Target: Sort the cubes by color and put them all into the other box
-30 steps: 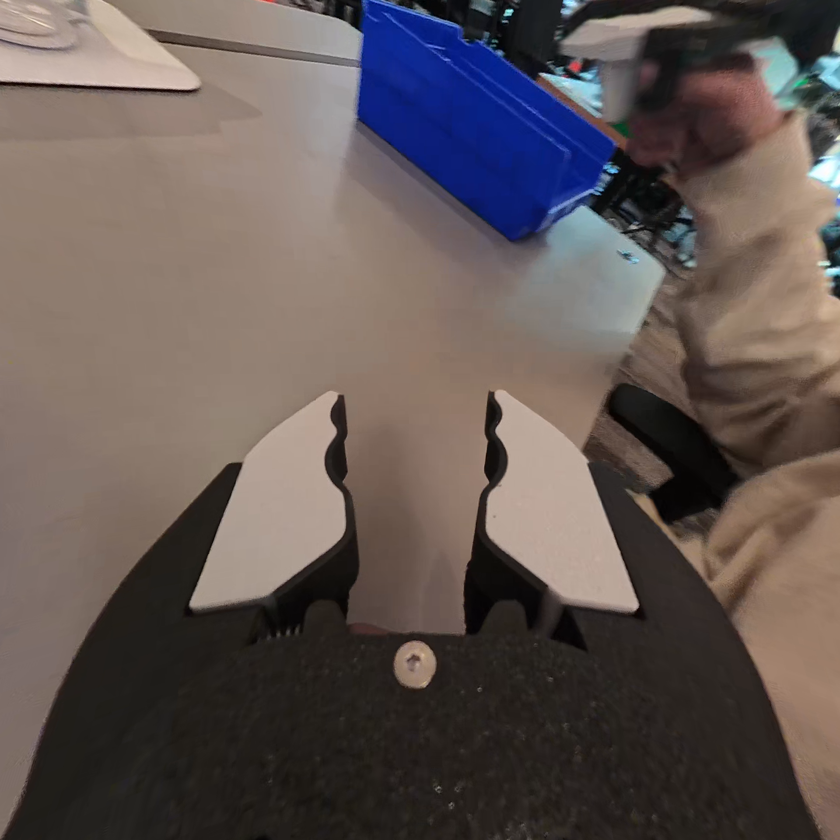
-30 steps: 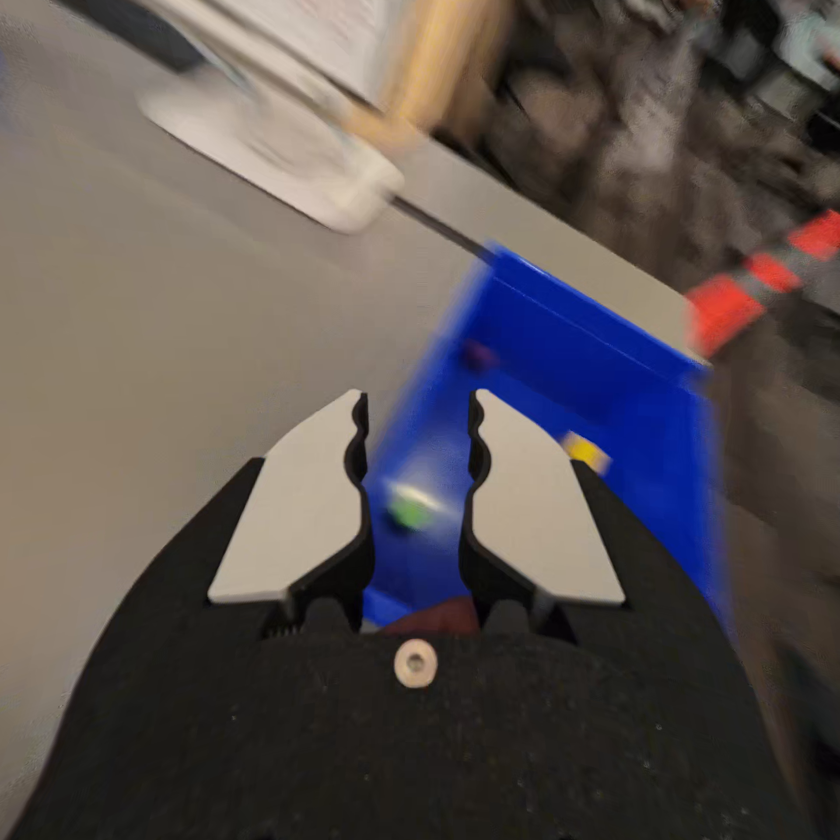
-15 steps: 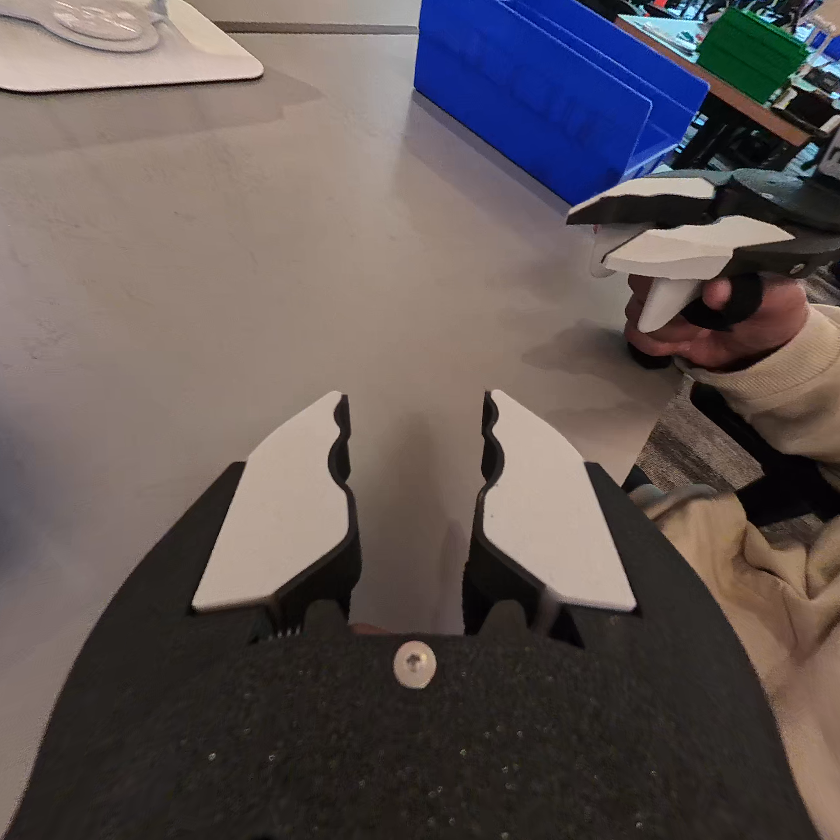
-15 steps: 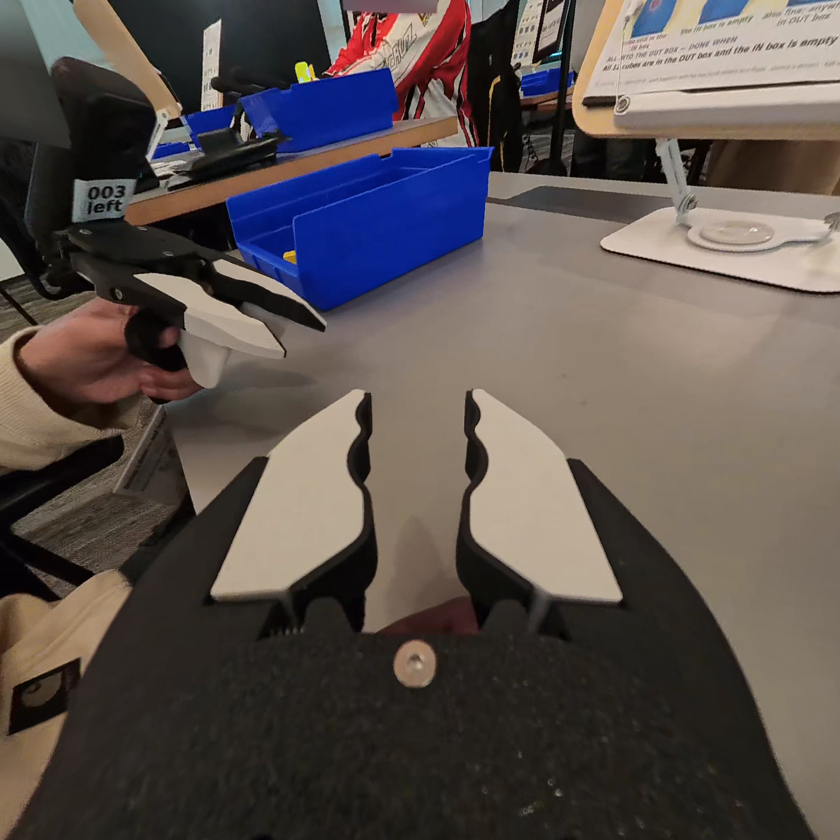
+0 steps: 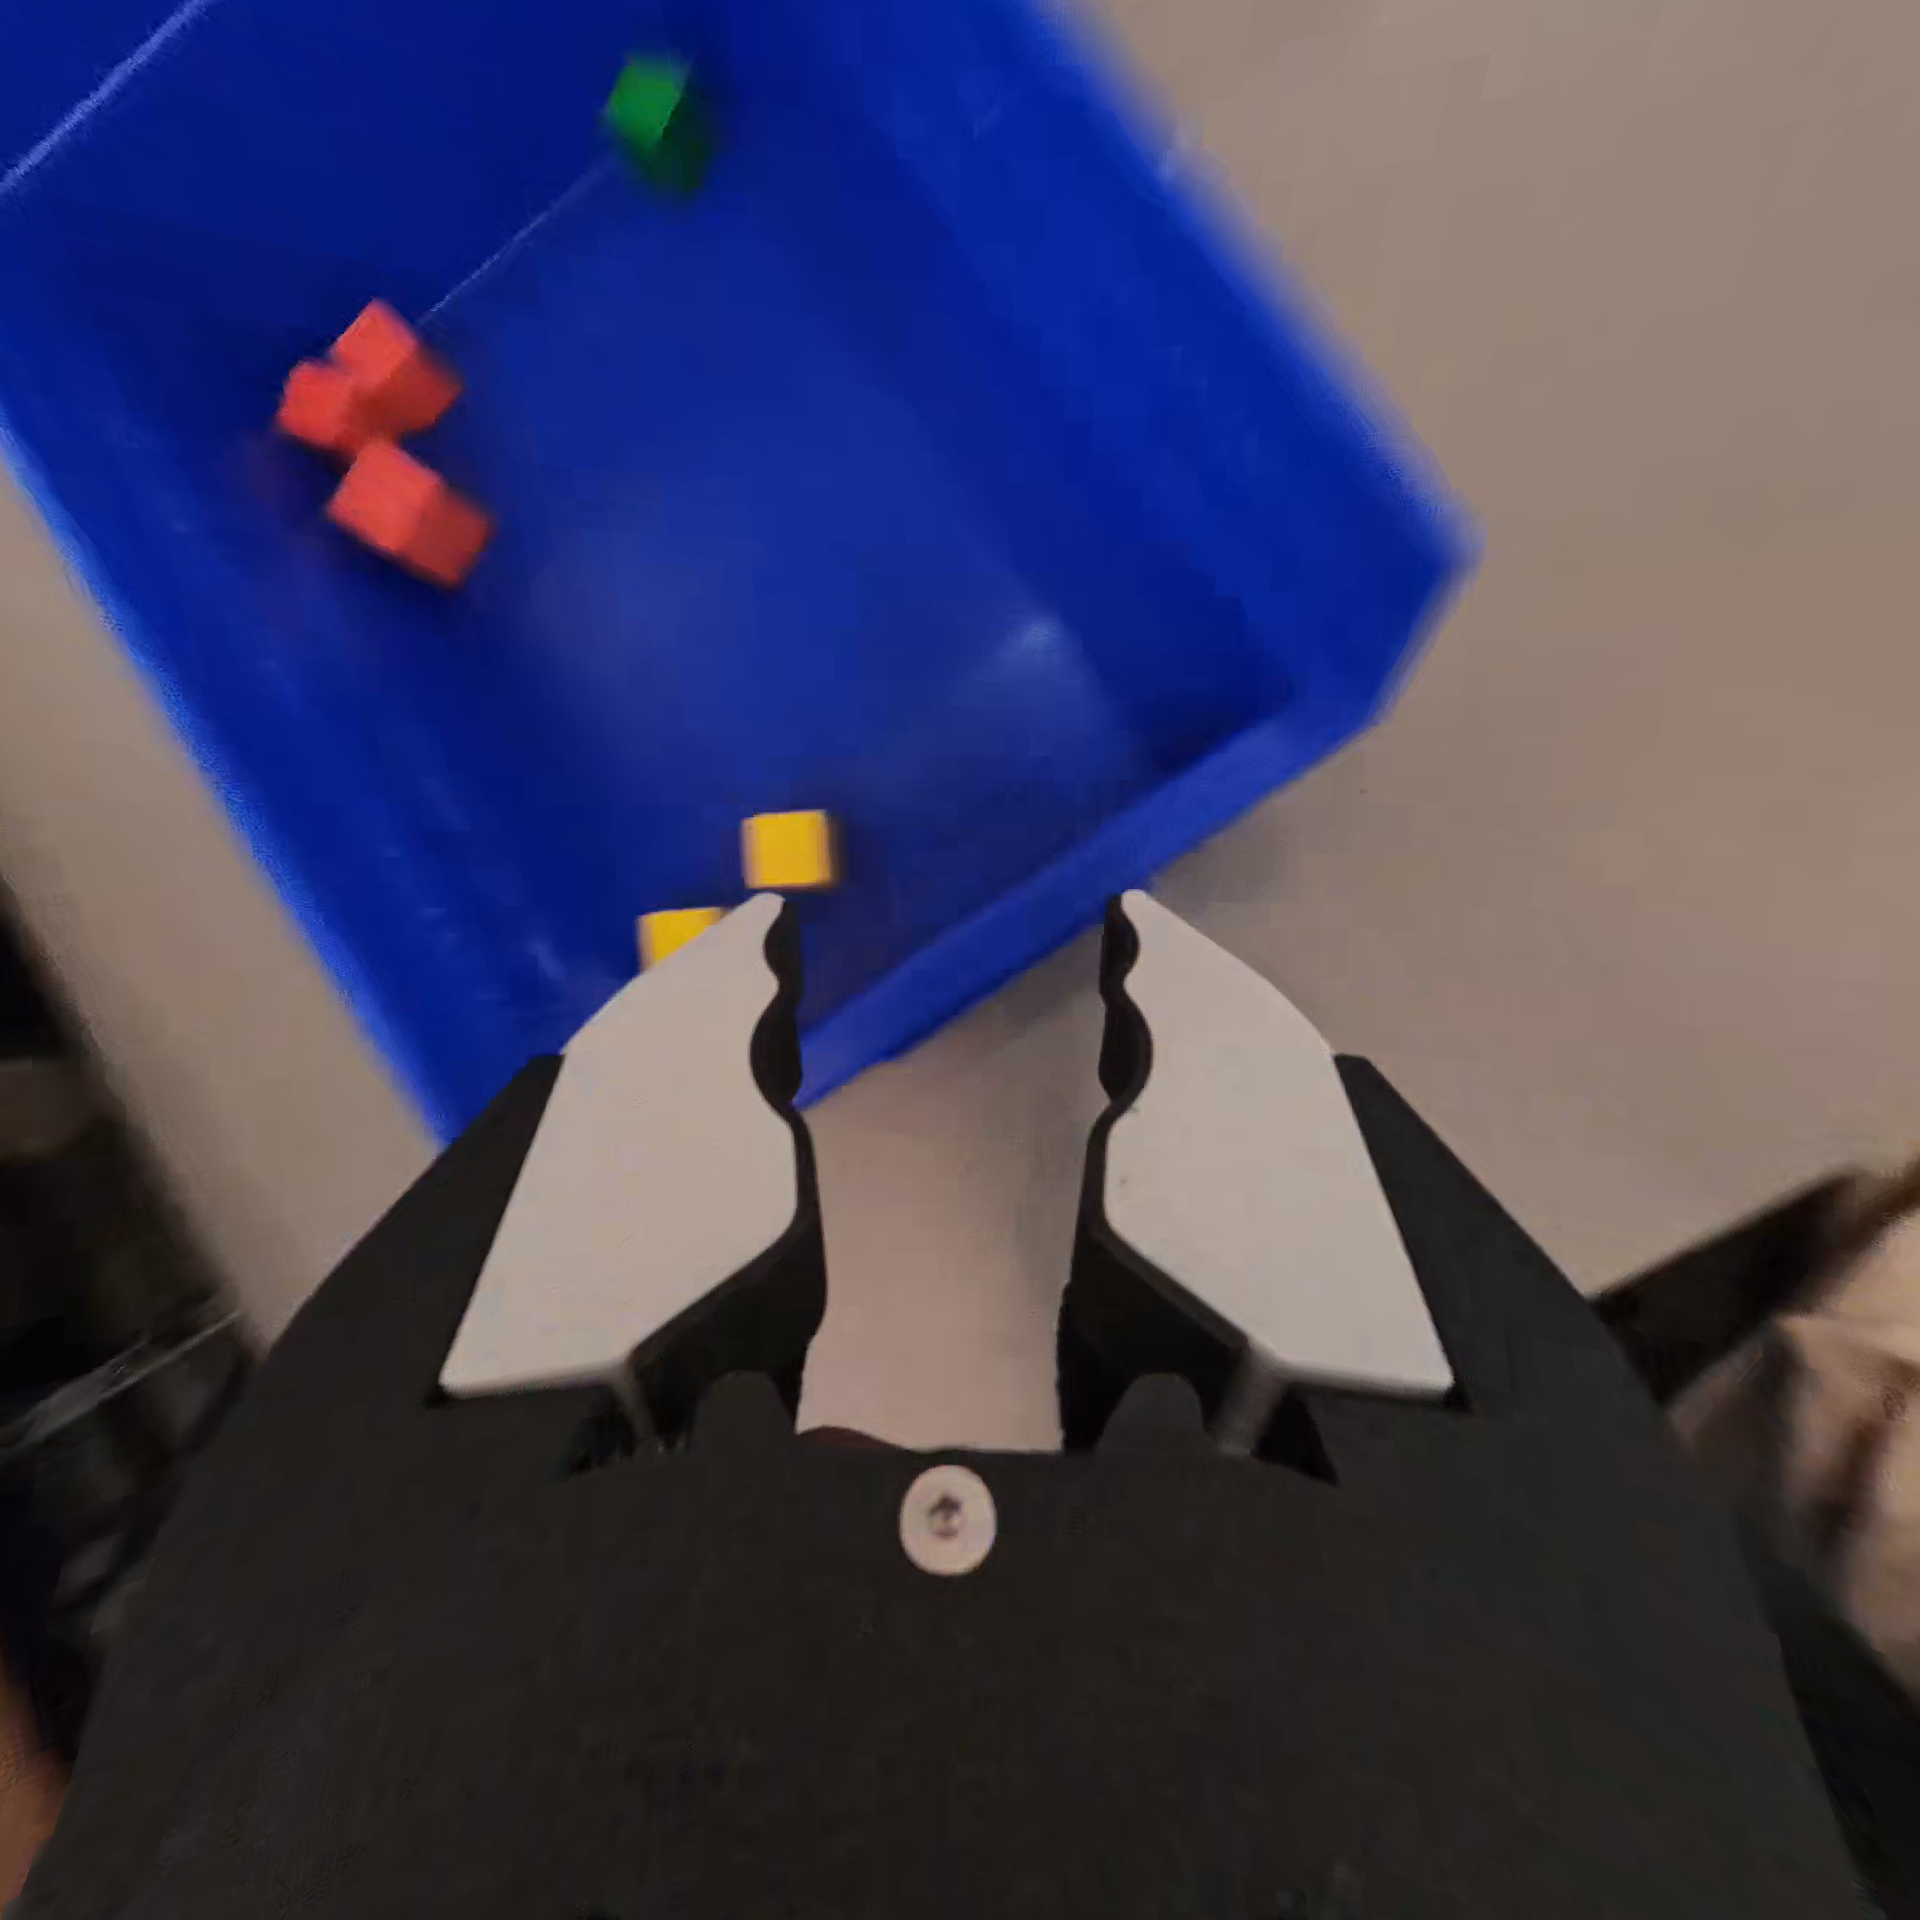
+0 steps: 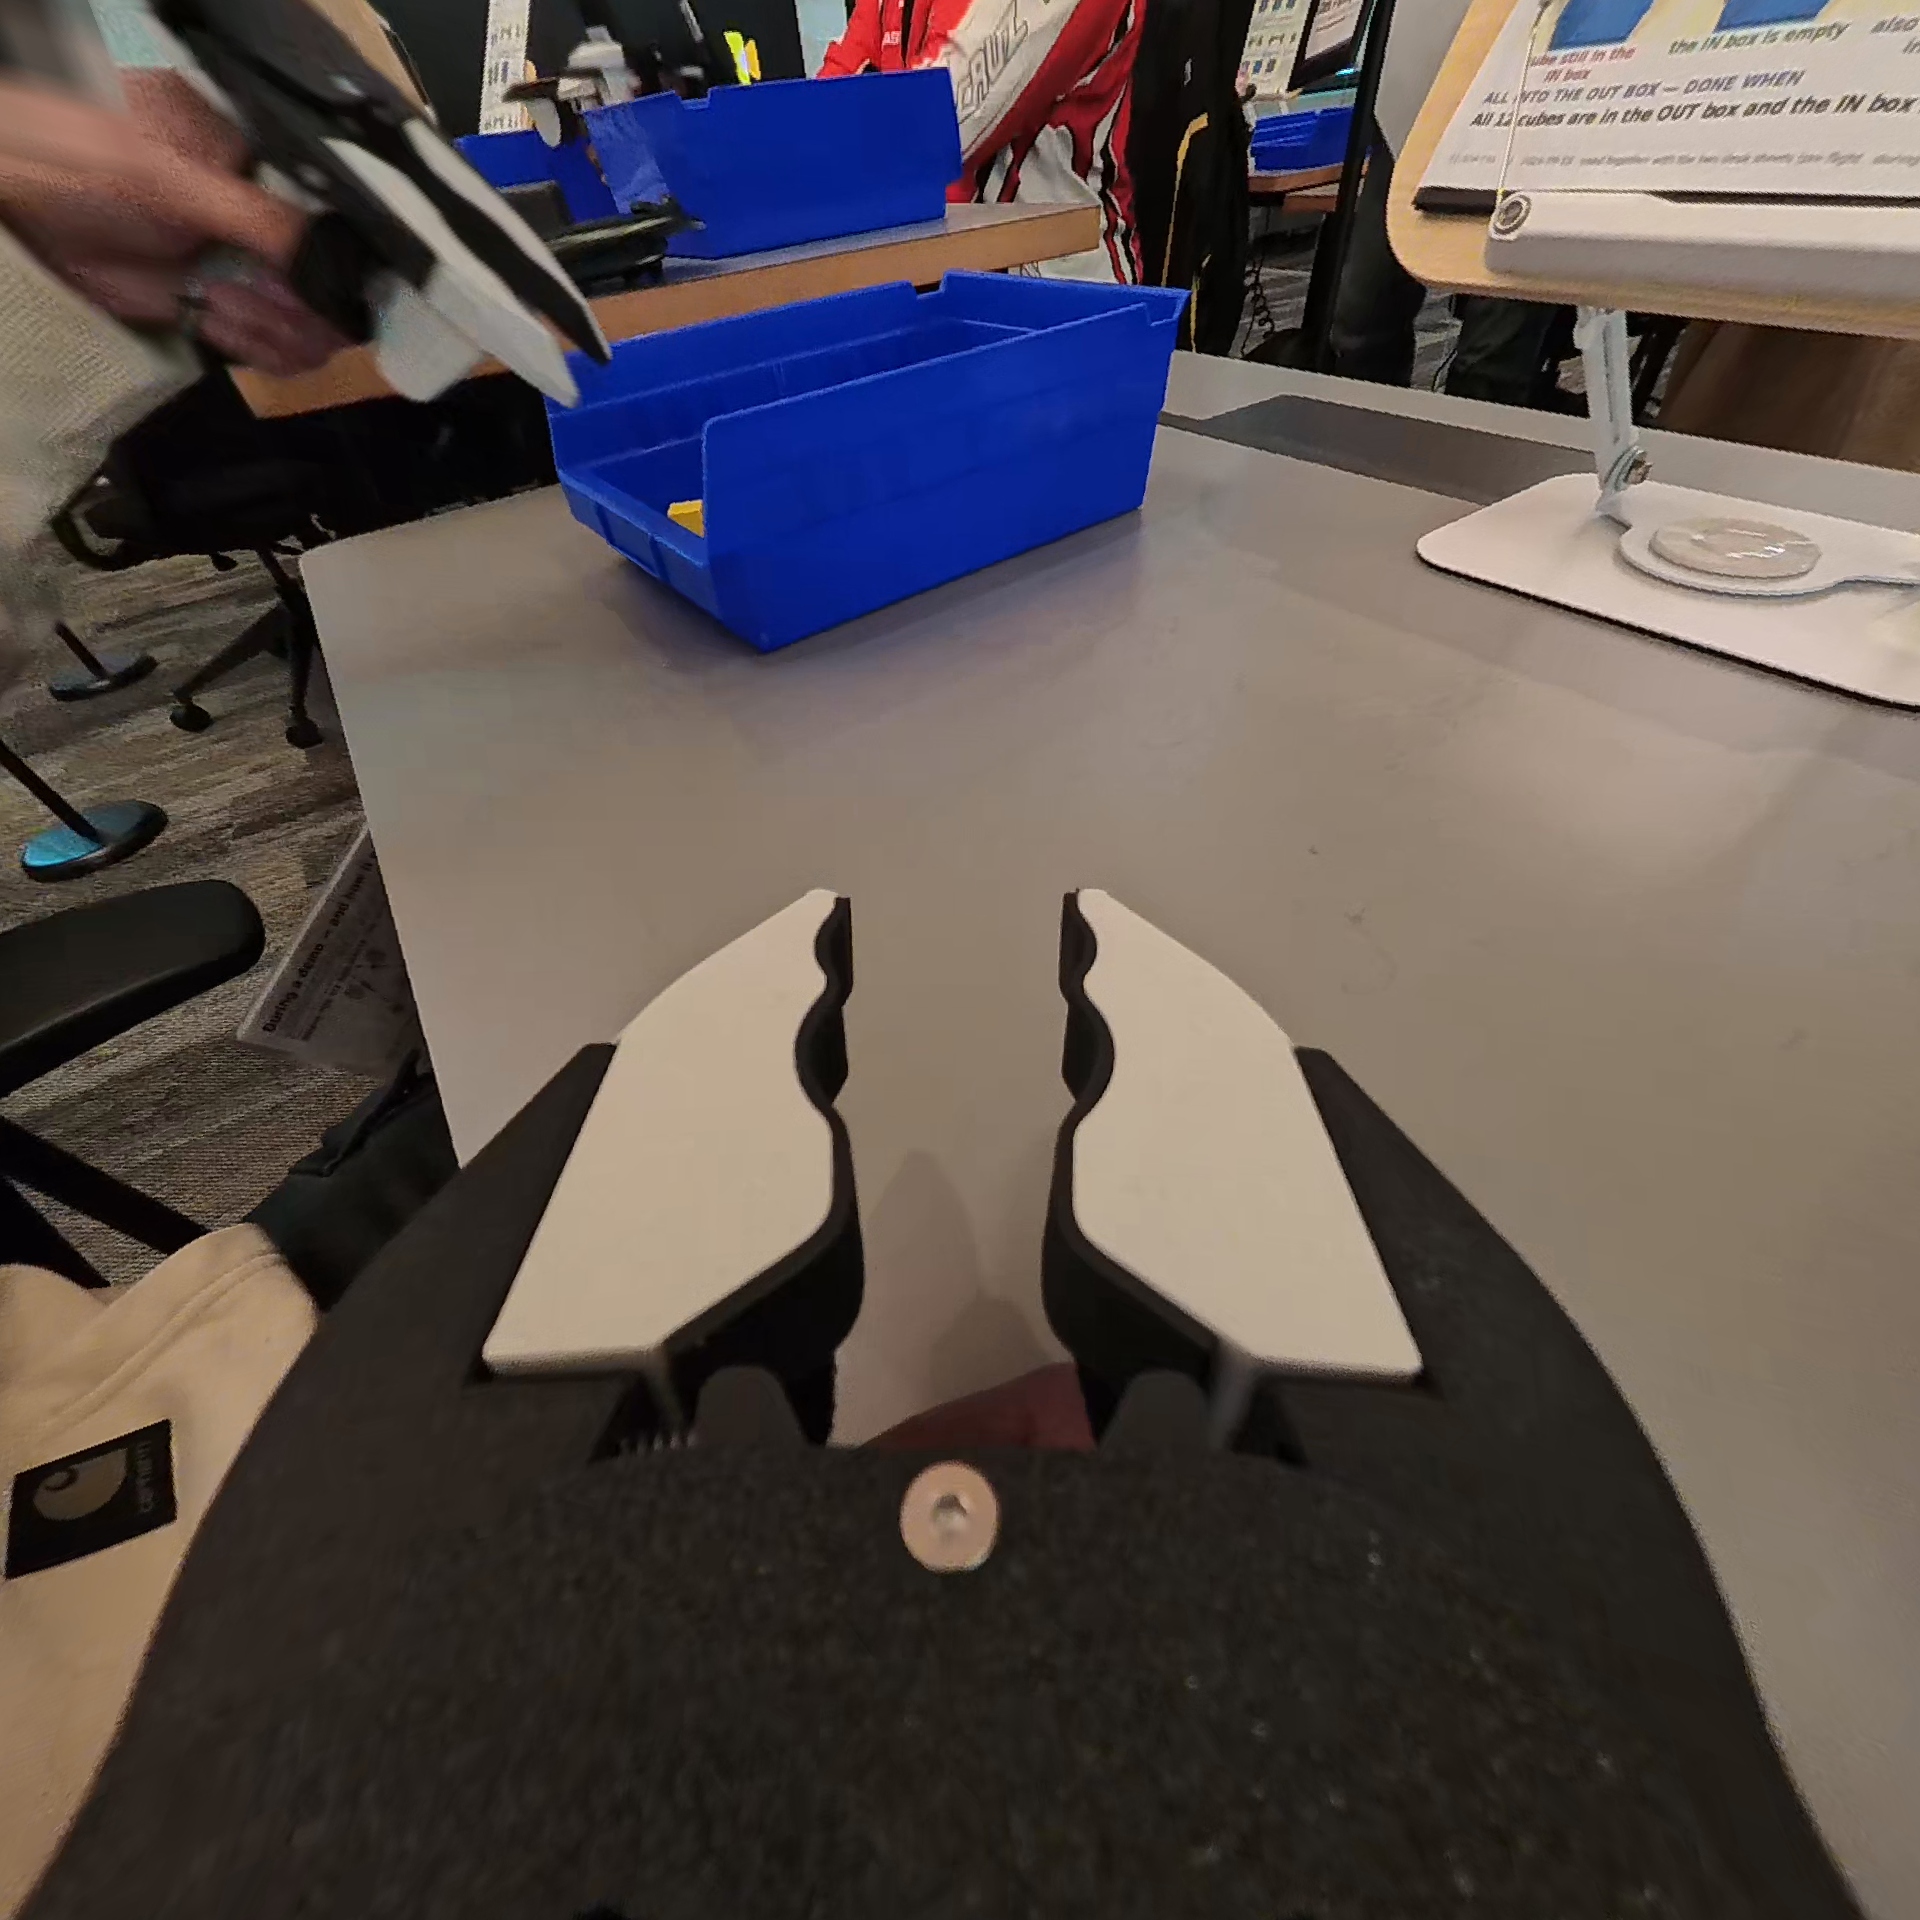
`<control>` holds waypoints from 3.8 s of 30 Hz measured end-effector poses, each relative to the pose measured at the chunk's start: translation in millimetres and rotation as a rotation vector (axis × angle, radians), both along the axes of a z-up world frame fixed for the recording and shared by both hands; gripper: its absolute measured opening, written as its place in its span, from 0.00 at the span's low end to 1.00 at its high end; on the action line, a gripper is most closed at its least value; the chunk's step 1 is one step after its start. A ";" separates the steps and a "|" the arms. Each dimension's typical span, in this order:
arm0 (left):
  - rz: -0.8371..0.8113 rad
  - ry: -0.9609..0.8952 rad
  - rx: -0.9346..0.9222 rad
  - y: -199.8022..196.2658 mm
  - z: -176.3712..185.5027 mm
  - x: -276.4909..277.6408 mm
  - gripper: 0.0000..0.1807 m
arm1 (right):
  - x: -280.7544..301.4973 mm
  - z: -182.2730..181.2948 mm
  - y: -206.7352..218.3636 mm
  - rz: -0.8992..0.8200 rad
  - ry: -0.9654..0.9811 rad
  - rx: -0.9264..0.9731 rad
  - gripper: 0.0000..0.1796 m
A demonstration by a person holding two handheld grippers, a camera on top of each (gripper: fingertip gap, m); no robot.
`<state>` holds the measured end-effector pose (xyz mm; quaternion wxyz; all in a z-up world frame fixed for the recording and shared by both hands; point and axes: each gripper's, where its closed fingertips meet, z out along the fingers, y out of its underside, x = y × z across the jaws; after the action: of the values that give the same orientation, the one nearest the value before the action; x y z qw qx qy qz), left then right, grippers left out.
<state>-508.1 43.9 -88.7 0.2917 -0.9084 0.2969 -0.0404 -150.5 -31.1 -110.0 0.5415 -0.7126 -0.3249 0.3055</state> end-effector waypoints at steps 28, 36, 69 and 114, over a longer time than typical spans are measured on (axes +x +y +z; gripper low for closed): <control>-0.162 -0.037 -0.116 53.8 -18.9 29.4 0.12 | 9.9 10.1 5.5 0.000 -0.012 0.032 0.20; -0.411 -0.743 0.185 -20.6 72.0 166.5 0.12 | 52.3 20.7 25.1 -0.093 -0.028 0.112 0.19; -0.749 -1.274 -0.554 -127.1 30.4 320.4 0.12 | -53.2 51.6 -43.7 0.346 -0.294 0.717 0.12; -0.407 -0.669 0.123 -78.2 -29.5 260.6 0.31 | 324.4 -19.9 107.8 -0.112 -0.920 -0.517 0.21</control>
<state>-247.5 -34.3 -118.2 0.4124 -0.7485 0.3611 -0.3732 173.9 76.7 -129.8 0.1650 -0.8996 -0.4043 0.0021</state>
